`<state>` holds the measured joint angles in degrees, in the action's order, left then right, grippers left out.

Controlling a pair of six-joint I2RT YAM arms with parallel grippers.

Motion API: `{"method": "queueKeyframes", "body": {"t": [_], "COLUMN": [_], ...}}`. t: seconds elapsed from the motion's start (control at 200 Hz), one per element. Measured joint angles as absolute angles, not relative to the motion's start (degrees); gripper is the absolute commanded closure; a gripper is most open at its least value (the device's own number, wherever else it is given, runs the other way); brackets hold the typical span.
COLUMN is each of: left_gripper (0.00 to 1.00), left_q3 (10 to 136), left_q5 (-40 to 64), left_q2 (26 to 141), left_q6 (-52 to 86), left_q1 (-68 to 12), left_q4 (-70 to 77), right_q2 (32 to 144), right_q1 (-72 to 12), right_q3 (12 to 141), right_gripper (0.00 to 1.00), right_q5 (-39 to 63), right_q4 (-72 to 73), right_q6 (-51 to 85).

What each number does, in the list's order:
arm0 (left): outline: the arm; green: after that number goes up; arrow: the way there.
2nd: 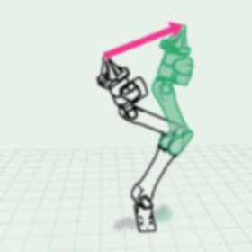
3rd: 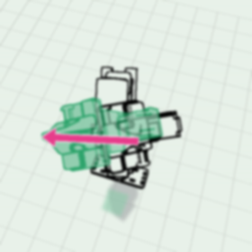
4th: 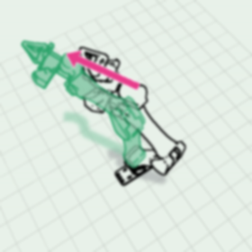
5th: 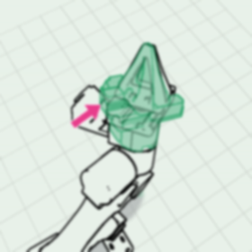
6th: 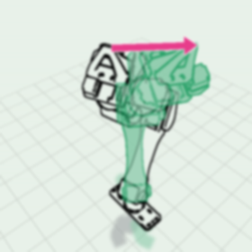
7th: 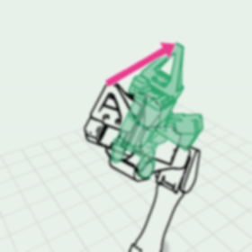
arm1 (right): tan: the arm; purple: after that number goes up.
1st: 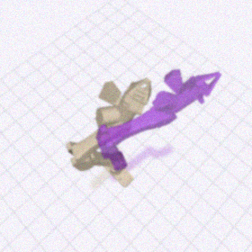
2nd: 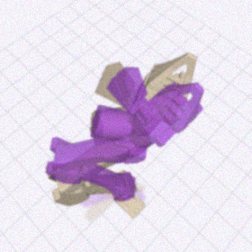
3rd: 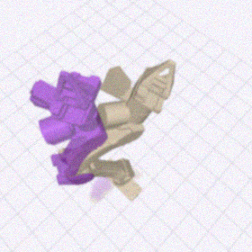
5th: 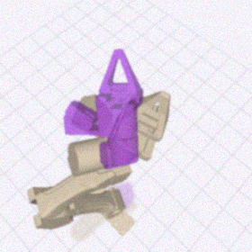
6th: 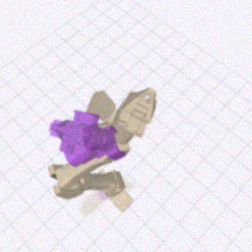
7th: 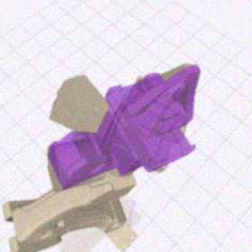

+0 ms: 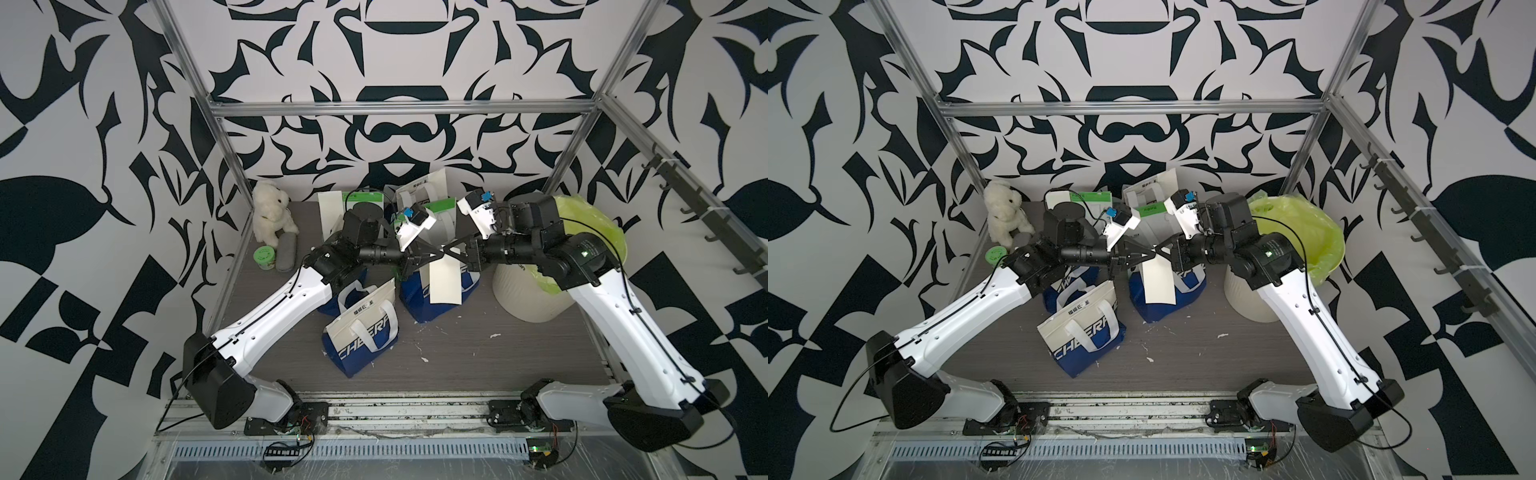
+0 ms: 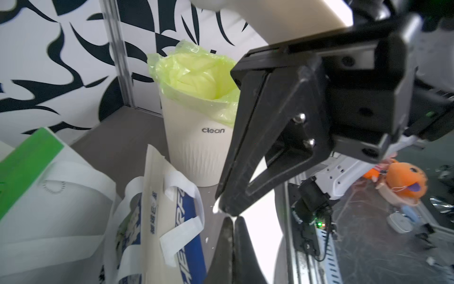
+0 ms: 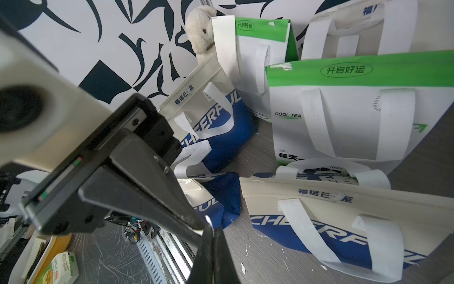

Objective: Shred takeout receipts and throw away
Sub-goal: Shred the takeout receipt, then place the takeout receipt in the trash bin.

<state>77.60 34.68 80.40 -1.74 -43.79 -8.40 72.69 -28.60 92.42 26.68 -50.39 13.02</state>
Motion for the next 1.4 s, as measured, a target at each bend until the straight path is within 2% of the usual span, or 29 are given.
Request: {"method": "queueKeyframes", "body": {"t": [0.275,0.74,1.06,1.4], "left_gripper": [1.00,1.00,1.00,1.00], "left_q3": [69.4,67.5,67.5,67.7], "left_q5": [28.2,23.3,18.2,14.5], "left_q2": [72.6,65.1,58.0,57.9], "left_q6": [-5.8,-3.9,-4.0,-5.0], "left_q1": [-45.9,-46.0,-46.0,-46.0], "left_q4": [-1.4,6.3,6.2,2.4], "right_q2": [76.8,78.9,83.2,83.0], "right_q1": [-28.6,-26.6,-17.0,-1.4], "right_q3": [92.5,89.8,92.1,110.7], "right_gripper": [1.00,1.00,1.00,1.00], "right_q5": [23.1,17.6,14.6,7.3], "right_q4": [-50.3,-49.9,-52.5,-58.4], "right_q6": [16.5,18.9,16.9,15.4]}}
